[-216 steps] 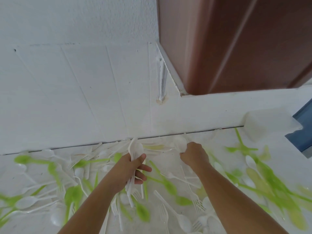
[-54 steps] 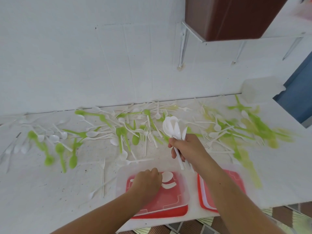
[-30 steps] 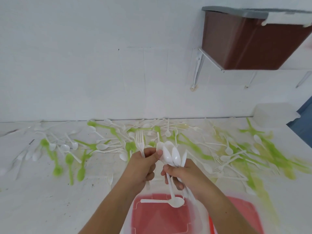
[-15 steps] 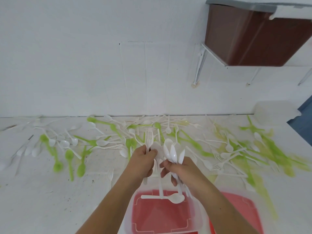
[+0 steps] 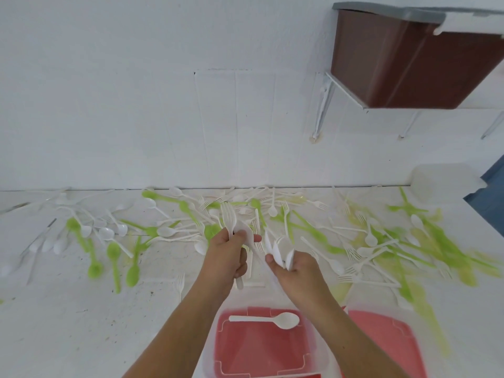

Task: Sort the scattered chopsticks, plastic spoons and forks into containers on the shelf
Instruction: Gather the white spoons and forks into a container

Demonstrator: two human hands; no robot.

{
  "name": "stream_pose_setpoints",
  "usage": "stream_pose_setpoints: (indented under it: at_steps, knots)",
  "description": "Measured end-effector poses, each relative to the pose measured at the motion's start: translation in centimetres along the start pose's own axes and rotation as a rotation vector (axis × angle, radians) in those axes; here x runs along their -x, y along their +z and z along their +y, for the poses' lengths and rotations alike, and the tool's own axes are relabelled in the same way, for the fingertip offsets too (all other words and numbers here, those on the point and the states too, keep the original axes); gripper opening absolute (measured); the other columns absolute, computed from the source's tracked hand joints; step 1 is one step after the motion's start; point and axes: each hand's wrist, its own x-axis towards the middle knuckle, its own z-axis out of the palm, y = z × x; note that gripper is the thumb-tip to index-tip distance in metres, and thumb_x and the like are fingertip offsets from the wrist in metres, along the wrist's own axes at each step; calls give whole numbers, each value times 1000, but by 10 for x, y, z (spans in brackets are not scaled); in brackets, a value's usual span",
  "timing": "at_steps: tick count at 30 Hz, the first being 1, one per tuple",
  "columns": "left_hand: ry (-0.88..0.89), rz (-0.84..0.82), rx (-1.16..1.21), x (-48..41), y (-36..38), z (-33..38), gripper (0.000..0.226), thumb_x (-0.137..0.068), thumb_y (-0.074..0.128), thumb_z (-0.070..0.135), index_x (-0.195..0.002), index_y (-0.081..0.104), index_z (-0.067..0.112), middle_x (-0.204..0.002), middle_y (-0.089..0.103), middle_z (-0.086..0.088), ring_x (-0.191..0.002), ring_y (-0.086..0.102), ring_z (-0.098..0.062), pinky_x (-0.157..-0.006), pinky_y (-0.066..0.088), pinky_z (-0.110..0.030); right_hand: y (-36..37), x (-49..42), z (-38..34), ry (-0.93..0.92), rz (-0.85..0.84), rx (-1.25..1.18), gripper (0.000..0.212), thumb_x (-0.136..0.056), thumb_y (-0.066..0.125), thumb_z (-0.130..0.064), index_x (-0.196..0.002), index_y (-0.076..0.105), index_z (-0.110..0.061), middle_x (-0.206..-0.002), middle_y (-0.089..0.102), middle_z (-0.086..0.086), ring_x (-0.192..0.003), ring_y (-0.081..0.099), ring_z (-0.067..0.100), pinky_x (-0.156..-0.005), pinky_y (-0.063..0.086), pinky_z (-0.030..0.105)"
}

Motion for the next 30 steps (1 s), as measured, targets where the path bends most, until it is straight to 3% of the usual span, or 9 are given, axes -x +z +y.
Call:
stream_pose_setpoints:
  at_steps: [3, 9, 13, 17, 19, 23, 25, 27, 30]
  knots:
    - [-19, 2, 104, 4, 3, 4, 16, -103, 47, 3, -88, 52, 5, -69, 69, 0, -43, 22, -14, -36, 20, -22, 8, 6, 3, -12, -34, 6, 49, -94, 72, -37, -59, 46, -15, -49, 40, -4, -44, 38, 11, -46, 32, 22]
    - [-55, 12, 97, 6, 3, 1, 13, -103, 51, 7, -90, 48, 9, -60, 56, 1, -43, 23, -14, -36, 20, -23, 10, 10, 5, 10, -125, -120, 43, -98, 67, -39, -65, 69, -12, -57, 62, 6, -49, 47, 12, -51, 38, 23]
    - [-22, 8, -18, 1, 0, -7, 7, -103, 53, 12, -96, 52, 9, -64, 33, -6, -43, 24, -15, -38, 24, -25, 6, 9, -3, -21, -165, -82, 34, -95, 73, -35, -71, 73, -12, -52, 60, -12, -45, 48, 3, -50, 36, 14]
    - [-19, -79, 1, 1, -5, -10, 14, -103, 59, 17, -102, 60, 3, -84, 49, -13, -44, 26, -14, -37, 24, -23, 6, 6, -5, -20, -187, -104, 31, -101, 64, -27, -72, 74, -24, -70, 72, -5, -51, 48, 6, -52, 41, 19]
    - [-36, -115, -11, 1, -7, -11, 18, -103, 60, 19, -99, 63, 2, -94, 54, -14, -43, 27, -13, -37, 23, -23, 5, 6, -5, -17, -196, -137, 28, -102, 62, -25, -79, 76, -23, -67, 71, -4, -51, 47, 10, -54, 40, 20]
    - [-30, -103, -35, 2, -7, -10, 15, -105, 57, 15, -99, 60, 2, -91, 51, -15, -43, 27, -13, -36, 24, -23, 9, 7, 1, -11, -212, -147, 31, -100, 64, -36, -75, 76, -23, -77, 74, 8, -55, 48, 15, -57, 41, 27]
    - [8, -78, -48, 0, -9, -9, 15, -106, 53, 14, -99, 60, 3, -88, 54, -17, -45, 25, -15, -38, 23, -22, 10, 5, 4, -3, -149, -136, 32, -99, 64, -41, -76, 77, -23, -77, 74, 6, -58, 56, 11, -59, 43, 22]
    - [40, -57, -99, -4, -12, -8, 19, -106, 50, 16, -95, 61, 5, -86, 50, -16, -46, 23, -17, -41, 22, -23, 8, 2, 5, 4, -61, -120, 30, -100, 63, -38, -78, 76, -21, -73, 73, -1, -58, 59, 2, -57, 43, 14]
    - [35, -84, -212, -1, -8, -9, 25, -107, 48, 20, -89, 58, 5, -79, 44, -16, -45, 25, -17, -45, 22, -27, 4, -2, 3, 9, -102, -102, 37, -100, 63, -40, -74, 71, -16, -56, 62, 1, -50, 54, 10, -55, 44, 25]
